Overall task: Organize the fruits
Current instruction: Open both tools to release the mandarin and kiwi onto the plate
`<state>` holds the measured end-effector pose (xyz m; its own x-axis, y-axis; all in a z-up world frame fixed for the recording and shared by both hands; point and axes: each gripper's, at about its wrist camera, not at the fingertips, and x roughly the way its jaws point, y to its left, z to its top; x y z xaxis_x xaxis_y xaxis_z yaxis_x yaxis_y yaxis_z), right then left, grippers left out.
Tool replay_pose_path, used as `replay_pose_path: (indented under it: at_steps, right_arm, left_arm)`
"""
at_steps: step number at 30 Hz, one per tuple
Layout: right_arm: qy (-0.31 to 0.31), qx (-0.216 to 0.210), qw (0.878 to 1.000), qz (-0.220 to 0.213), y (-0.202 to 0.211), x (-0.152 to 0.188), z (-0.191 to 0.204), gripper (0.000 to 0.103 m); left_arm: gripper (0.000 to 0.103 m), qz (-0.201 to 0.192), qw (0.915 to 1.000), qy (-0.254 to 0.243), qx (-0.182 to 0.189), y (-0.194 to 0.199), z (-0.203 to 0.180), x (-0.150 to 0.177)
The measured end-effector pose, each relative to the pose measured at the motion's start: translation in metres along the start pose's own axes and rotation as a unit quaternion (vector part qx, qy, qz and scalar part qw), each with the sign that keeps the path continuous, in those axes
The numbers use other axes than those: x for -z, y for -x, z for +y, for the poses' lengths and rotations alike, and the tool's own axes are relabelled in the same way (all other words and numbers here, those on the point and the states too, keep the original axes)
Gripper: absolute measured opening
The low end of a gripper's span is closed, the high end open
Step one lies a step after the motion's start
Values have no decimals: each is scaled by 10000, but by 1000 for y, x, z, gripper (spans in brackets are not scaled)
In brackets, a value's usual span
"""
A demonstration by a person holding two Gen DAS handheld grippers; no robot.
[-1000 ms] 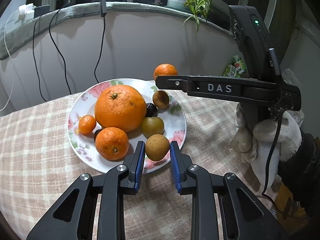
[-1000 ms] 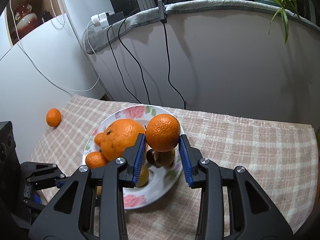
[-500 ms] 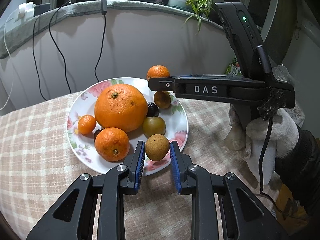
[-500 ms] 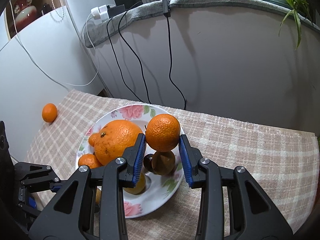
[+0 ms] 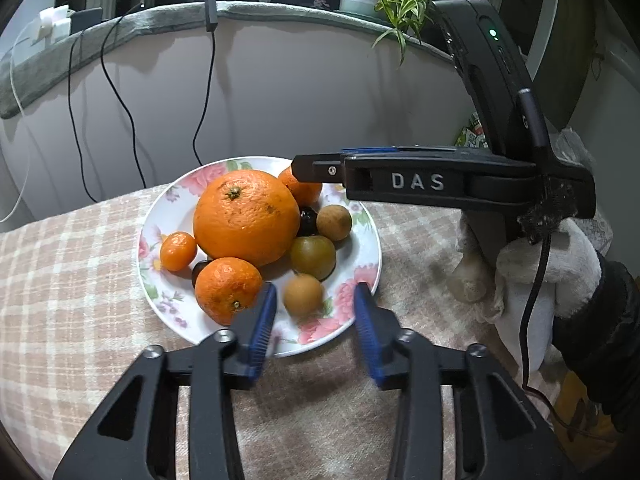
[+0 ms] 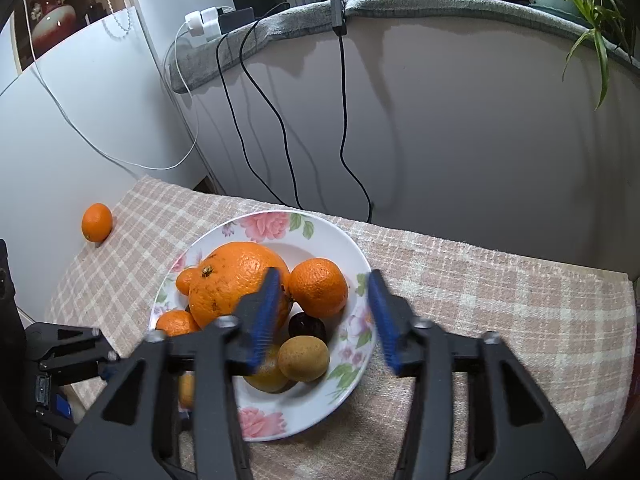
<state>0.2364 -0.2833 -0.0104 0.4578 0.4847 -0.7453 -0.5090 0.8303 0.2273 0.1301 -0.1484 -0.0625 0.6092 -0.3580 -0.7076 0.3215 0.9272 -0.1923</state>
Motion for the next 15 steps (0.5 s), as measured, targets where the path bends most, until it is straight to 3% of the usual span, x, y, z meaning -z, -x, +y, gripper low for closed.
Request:
replay_pose_path:
  at_steps: [2, 5, 15]
  right_arm:
    - [-11, 19, 10000, -52, 2, 1, 1, 67]
    - [-13, 26, 10000, -83, 4, 1, 2, 73]
    - [-86, 8, 9998, -158, 8, 2, 1, 74]
  left_arm:
    - [53, -21, 10000, -19, 11, 1, 0, -1]
    - [62, -46, 10000, -49, 34, 3, -2, -1]
    - [74, -75, 10000, -26, -10, 6, -5, -2]
